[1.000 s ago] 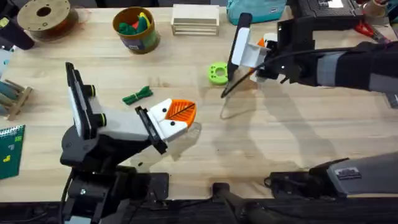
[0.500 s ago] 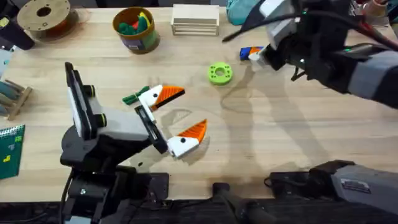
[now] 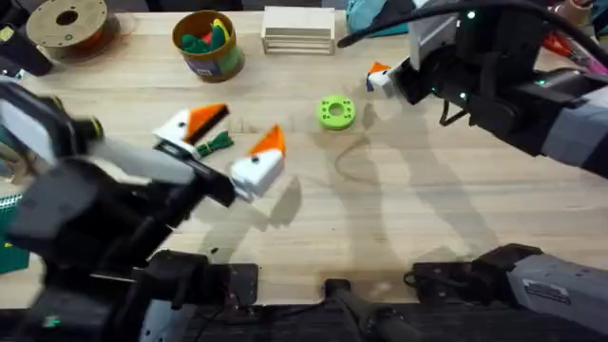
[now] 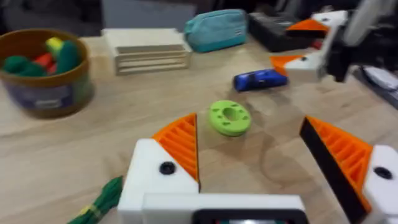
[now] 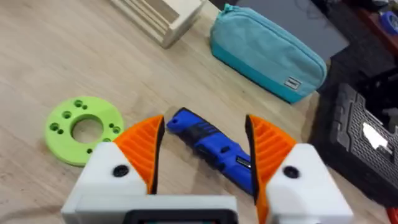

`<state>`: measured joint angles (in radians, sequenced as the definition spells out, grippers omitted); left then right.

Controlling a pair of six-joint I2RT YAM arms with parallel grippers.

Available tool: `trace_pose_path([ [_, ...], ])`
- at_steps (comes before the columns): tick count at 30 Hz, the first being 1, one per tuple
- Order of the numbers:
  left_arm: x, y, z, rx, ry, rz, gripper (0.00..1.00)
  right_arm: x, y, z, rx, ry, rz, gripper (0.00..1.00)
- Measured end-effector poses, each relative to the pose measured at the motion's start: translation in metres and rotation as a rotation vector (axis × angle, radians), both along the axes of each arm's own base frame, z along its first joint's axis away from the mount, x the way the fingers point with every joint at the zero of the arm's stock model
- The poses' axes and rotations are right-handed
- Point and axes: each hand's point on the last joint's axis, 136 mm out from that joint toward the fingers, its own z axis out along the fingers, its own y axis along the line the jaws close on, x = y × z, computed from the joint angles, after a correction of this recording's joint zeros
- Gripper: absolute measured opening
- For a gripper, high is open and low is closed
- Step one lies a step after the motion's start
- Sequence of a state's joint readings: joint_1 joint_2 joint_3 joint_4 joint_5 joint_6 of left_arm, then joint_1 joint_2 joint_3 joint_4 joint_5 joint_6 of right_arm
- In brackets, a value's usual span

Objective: Pick up the gripper from the table and insert it into the empty holder that is missing its gripper. Then pick up a screw, insert it into the mounting hole, and use the screwdriver to tighten it. Finally, clean up the table by picking up the vegetable and placing it into the bucket.

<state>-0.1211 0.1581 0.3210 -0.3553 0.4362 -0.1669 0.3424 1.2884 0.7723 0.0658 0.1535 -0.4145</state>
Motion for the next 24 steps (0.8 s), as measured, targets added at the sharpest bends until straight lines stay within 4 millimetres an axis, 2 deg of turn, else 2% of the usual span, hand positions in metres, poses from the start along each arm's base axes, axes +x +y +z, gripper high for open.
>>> trace_pose_path([
  [3, 0.010, 0.012, 0.008, 0.024, 0.096, 0.083, 0.985, -0.001, 0.005, 0.000, 0.000, 0.000, 0.013, 0.705],
  [6, 0.021, 0.021, 0.006, 0.062, 0.269, 0.142, 0.985, -0.002, 0.007, 0.000, 0.000, 0.000, 0.017, 0.705],
  [7, 0.030, 0.026, -0.004, 0.109, 0.451, 0.175, 0.985, -0.002, 0.007, 0.000, 0.001, 0.000, 0.017, 0.705],
  [8, 0.035, 0.028, -0.008, 0.130, 0.514, 0.188, 0.985, -0.002, 0.007, 0.000, 0.002, 0.000, 0.016, 0.705],
  [15, 0.067, 0.036, -0.034, 0.282, 0.740, 0.204, 0.985, -0.002, 0.007, 0.000, 0.003, 0.001, 0.016, 0.705],
  [16, 0.066, 0.039, -0.056, 0.394, 0.816, 0.144, 0.985, -0.002, 0.007, 0.000, 0.003, 0.000, 0.016, 0.705],
  [17, 0.063, 0.039, -0.062, 0.437, 0.825, 0.111, 0.985, -0.002, 0.007, 0.000, 0.003, 0.001, 0.016, 0.705],
  [19, 0.062, 0.043, -0.073, 0.682, 0.740, -0.082, 0.985, -0.002, 0.007, 0.000, 0.003, 0.001, 0.016, 0.705],
  [21, 0.063, 0.048, -0.073, 0.751, 0.713, -0.109, 0.985, -0.002, 0.007, 0.000, 0.003, 0.001, 0.016, 0.705],
  [22, 0.064, 0.060, -0.078, 0.850, 0.708, -0.113, 0.985, -0.002, 0.007, 0.000, 0.003, 0.001, 0.016, 0.705],
  [24, 0.066, 0.071, -0.084, 0.897, 0.726, -0.114, 0.985, -0.002, 0.007, 0.000, 0.003, 0.001, 0.016, 0.705],
])
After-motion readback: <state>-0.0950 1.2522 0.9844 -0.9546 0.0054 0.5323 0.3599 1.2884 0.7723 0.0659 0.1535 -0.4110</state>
